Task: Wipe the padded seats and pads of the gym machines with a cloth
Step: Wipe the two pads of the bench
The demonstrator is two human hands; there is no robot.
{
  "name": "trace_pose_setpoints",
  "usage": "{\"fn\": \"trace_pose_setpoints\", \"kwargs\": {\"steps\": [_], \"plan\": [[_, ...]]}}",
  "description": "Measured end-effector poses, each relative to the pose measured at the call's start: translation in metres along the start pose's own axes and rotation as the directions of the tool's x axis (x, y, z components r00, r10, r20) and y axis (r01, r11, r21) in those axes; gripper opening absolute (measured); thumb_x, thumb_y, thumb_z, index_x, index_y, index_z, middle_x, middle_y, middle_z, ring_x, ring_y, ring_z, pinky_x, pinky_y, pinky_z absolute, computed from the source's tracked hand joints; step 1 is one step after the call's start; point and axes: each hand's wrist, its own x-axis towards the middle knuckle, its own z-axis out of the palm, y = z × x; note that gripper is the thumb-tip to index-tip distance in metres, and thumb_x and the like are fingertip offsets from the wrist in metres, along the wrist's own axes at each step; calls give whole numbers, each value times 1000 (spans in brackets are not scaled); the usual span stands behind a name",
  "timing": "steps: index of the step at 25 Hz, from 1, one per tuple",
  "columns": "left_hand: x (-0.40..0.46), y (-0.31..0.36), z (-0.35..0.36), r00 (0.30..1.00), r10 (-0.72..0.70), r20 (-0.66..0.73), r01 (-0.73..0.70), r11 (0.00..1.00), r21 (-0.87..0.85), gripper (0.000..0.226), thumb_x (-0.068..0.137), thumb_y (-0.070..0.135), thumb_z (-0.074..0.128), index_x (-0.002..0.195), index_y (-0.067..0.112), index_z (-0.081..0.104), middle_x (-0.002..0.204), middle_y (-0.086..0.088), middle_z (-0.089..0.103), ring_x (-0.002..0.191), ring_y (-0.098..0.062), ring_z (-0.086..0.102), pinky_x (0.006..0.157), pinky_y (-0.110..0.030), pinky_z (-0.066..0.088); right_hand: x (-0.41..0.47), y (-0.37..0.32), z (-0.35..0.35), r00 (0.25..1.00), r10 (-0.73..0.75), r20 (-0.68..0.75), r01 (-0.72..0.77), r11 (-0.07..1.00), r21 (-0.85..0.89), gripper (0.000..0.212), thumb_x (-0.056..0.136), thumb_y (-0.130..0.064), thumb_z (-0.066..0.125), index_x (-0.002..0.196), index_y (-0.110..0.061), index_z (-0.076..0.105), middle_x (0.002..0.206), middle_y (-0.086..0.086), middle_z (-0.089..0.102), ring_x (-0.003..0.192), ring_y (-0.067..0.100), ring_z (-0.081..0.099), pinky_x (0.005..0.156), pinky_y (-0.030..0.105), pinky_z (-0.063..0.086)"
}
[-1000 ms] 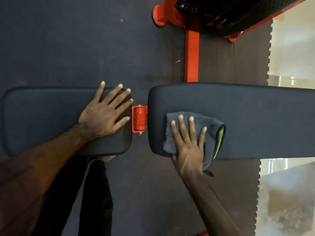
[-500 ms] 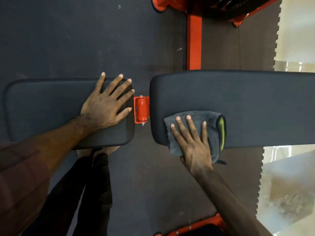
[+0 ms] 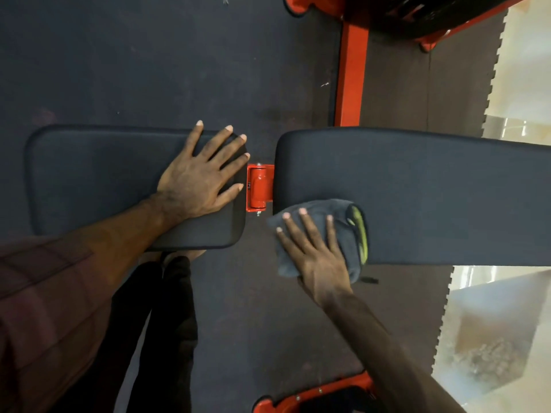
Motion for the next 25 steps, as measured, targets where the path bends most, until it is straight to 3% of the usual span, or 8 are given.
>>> {"fn": "trace_pose_setpoints", "kwargs": {"steps": [2,5,8,11,14,18,21,25], "plan": [[0,1,2,1000,2,-15,-2,1000,-6,67,109,59,27,163,20,37,175,-9,19,164,-31,8,125,-69,9,42,10,-7,994,-113,-8,112,993,-40,79,88,-23,57,163,-18,34,175,4,16,162,32,5,125,68,4],[0,-1,2,1000,-1,-11,1,1000,-7,68,109,59,25,163,19,37,175,-9,19,164,-31,8,125,-69,8,63,33,-17,992,82,-93,-84,996,-22,89,82,-24,64,165,-19,31,175,3,16,163,30,6,125,69,7],[1,1,1,1000,9,15,-9,1000,2,68,109,60,24,164,19,35,175,-10,17,163,-32,7,125,-70,8,14,19,-11,972,225,-72,-225,974,10,103,75,-27,77,166,-21,28,176,2,13,163,31,4,125,70,6],[1,2,1,1000,-6,0,6,1000,3,67,109,58,27,163,19,38,175,-9,19,163,-32,9,124,-70,9,4,-7,0,1000,22,4,-22,1000,-10,90,80,-23,70,163,-19,35,175,4,16,162,33,5,124,71,8],[1,3,2,1000,-7,-18,7,1000,-10,67,109,58,28,162,18,39,175,-10,20,163,-32,9,125,-70,10,65,16,-14,990,-136,18,137,989,-57,83,84,-24,56,163,-16,33,175,7,16,162,33,3,125,69,3],[2,0,4,1000,3,-1,-3,1000,0,69,109,59,28,163,18,37,175,-11,19,163,-32,8,125,-70,9,97,65,-45,975,184,-123,-188,982,-19,94,75,-23,59,165,-21,30,175,3,15,163,30,4,125,68,4],[1,1,2,1000,-1,1,1,1000,-8,68,108,58,28,163,18,37,175,-10,19,163,-32,8,125,-70,9,58,39,-38,954,289,-83,-291,956,-18,98,76,-22,64,166,-22,26,176,2,11,163,32,1,125,69,3],[1,2,3,1000,-11,-5,10,1000,-13,68,108,58,29,163,18,38,175,-10,19,164,-32,7,125,-69,9,90,37,-39,999,-51,-17,50,997,-64,90,78,-27,70,162,-20,37,174,4,22,162,33,4,124,70,5]]}}
